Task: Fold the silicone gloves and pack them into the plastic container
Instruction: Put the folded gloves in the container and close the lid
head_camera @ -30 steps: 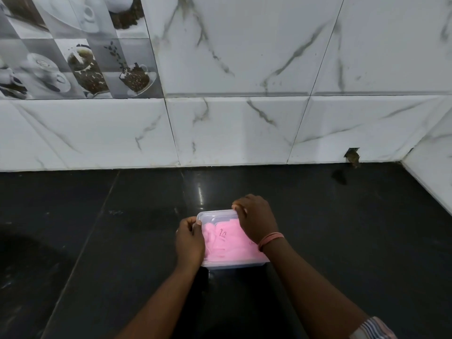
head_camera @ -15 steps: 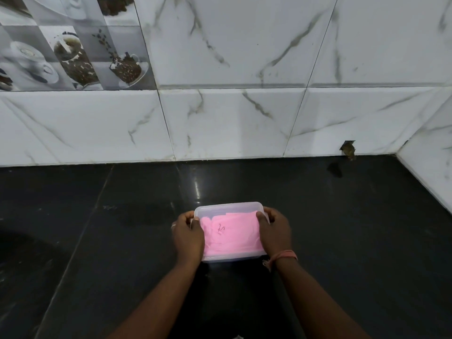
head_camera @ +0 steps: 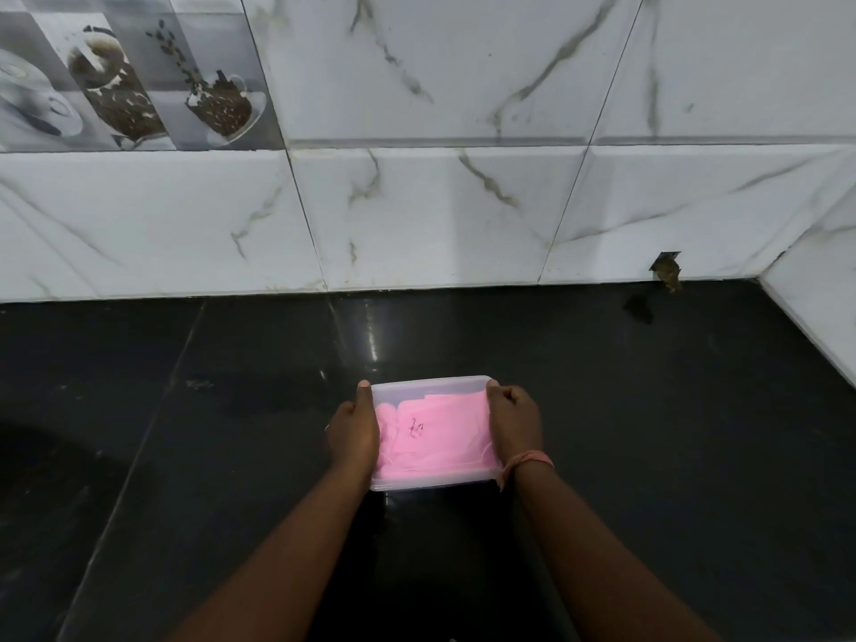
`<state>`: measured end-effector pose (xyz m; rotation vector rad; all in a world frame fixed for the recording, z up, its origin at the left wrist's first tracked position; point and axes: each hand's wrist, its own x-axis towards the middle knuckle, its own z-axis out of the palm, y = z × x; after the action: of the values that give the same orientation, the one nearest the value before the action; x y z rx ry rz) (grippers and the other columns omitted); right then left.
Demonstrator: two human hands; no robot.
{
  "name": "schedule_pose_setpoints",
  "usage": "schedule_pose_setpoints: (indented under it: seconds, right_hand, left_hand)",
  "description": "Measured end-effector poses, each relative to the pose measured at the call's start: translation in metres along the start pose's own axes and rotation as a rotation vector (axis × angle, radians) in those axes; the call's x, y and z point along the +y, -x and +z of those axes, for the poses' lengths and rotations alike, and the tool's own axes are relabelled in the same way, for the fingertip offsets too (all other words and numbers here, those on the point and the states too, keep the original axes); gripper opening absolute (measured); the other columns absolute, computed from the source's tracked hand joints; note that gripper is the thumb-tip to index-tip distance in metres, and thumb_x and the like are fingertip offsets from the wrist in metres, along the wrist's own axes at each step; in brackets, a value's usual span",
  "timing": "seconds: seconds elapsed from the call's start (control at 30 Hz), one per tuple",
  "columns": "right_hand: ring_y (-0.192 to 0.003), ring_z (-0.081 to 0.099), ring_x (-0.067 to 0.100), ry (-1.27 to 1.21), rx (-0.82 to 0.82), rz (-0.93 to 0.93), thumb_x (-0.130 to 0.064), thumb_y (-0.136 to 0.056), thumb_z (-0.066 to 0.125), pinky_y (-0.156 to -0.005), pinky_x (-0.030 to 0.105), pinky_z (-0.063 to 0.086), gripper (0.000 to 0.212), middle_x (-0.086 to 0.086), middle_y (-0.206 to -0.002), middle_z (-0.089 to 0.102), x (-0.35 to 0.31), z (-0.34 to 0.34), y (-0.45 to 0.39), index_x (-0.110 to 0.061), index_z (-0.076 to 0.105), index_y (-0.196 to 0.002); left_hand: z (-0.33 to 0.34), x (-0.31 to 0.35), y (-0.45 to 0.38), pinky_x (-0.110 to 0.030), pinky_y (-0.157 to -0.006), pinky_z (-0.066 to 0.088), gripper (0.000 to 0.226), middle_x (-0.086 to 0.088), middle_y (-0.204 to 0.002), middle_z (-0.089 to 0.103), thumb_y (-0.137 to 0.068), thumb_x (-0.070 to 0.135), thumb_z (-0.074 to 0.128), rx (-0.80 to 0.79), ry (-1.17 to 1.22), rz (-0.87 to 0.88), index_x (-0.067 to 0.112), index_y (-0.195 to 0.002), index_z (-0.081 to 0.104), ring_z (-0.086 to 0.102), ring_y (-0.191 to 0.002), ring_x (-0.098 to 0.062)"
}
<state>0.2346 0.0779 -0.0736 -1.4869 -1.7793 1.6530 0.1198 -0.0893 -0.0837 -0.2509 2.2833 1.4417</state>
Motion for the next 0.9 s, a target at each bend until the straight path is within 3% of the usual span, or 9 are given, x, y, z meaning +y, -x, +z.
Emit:
schedule_pose_setpoints:
  seconds: [0.17, 0.37, 0.57, 0.63, 0.7, 0.77, 0.9]
  right_hand:
    - [-0.088, 0.059, 0.015, -0.087, -0.056, 0.089, -0.04, -0.101, 0.05, -0.065, 0.027, 0.044, 0.026, -0.001, -0.101, 0.063, 0.002, -0.001, -0.004, -0.018, 0.063, -0.109]
    - [-0.089, 0.061, 0.018, -0.104, -0.062, 0.116, -0.042, -0.099, 0.054, -0.066, 0.029, 0.045, 0.033, 0.004, -0.104, 0.066, 0.005, 0.0, -0.008, -0.012, 0.067, -0.108]
    - [-0.078, 0.059, 0.017, -0.071, -0.009, 0.131, -0.052, -0.095, 0.058, -0.062, 0.027, 0.043, 0.049, 0.01, -0.099, 0.069, -0.001, 0.0, -0.009, -0.005, 0.071, -0.097]
    - [-0.076, 0.06, 0.02, -0.065, 0.006, 0.174, -0.058, -0.091, 0.06, -0.065, 0.03, 0.044, 0.051, 0.009, -0.089, 0.068, -0.002, -0.001, -0.004, -0.007, 0.069, -0.084]
    - [-0.073, 0.059, 0.02, -0.092, 0.079, 0.176, -0.058, -0.086, 0.067, -0.06, 0.029, 0.042, 0.05, 0.006, -0.081, 0.066, -0.003, -0.001, 0.005, -0.007, 0.067, -0.083]
    - [-0.074, 0.061, 0.015, -0.107, 0.193, 0.103, -0.056, -0.082, 0.072, -0.06, 0.028, 0.044, 0.047, 0.003, -0.086, 0.067, 0.0, 0.002, 0.011, -0.01, 0.065, -0.091]
    - [-0.091, 0.062, 0.014, 0.07, 0.297, -0.077, -0.045, -0.089, 0.069, -0.075, 0.026, 0.049, 0.033, 0.0, -0.107, 0.066, -0.001, 0.008, 0.025, -0.019, 0.064, -0.108]
  left_hand:
    - [0.001, -0.006, -0.004, -0.054, -0.093, 0.057, 0.092, -0.016, -0.094, 0.074, -0.07, 0.093, 0.026, -0.032, -0.018, -0.03, 0.012, -0.079, 0.068, 0.072, -0.09, -0.041]
    - [0.004, -0.007, -0.006, -0.056, -0.098, 0.055, 0.093, -0.024, -0.102, 0.075, -0.062, 0.098, 0.031, -0.036, 0.037, -0.113, 0.012, -0.07, 0.068, 0.072, -0.098, -0.044]
    - [0.007, -0.004, -0.016, -0.054, -0.101, 0.054, 0.128, -0.021, -0.11, 0.075, -0.055, 0.108, 0.022, 0.039, -0.073, -0.184, 0.003, -0.103, 0.077, 0.071, -0.101, -0.045]
    - [0.003, 0.006, -0.006, -0.048, -0.103, 0.051, 0.12, -0.021, -0.115, 0.073, -0.064, 0.103, 0.023, 0.077, -0.149, -0.176, 0.003, -0.107, 0.075, 0.069, -0.106, -0.043]
    - [0.001, 0.012, 0.002, -0.044, -0.102, 0.048, 0.102, -0.021, -0.121, 0.07, -0.08, 0.092, 0.029, 0.14, -0.237, -0.108, 0.004, -0.109, 0.072, 0.065, -0.114, -0.042]
    - [0.0, 0.012, 0.006, -0.045, -0.098, 0.047, 0.092, -0.02, -0.123, 0.069, -0.085, 0.088, 0.032, 0.182, -0.284, -0.062, 0.007, -0.11, 0.068, 0.064, -0.115, -0.041]
    - [0.002, 0.012, 0.011, -0.046, -0.094, 0.049, 0.079, -0.019, -0.119, 0.069, -0.087, 0.084, 0.04, 0.244, -0.289, -0.022, 0.01, -0.108, 0.062, 0.065, -0.112, -0.041]
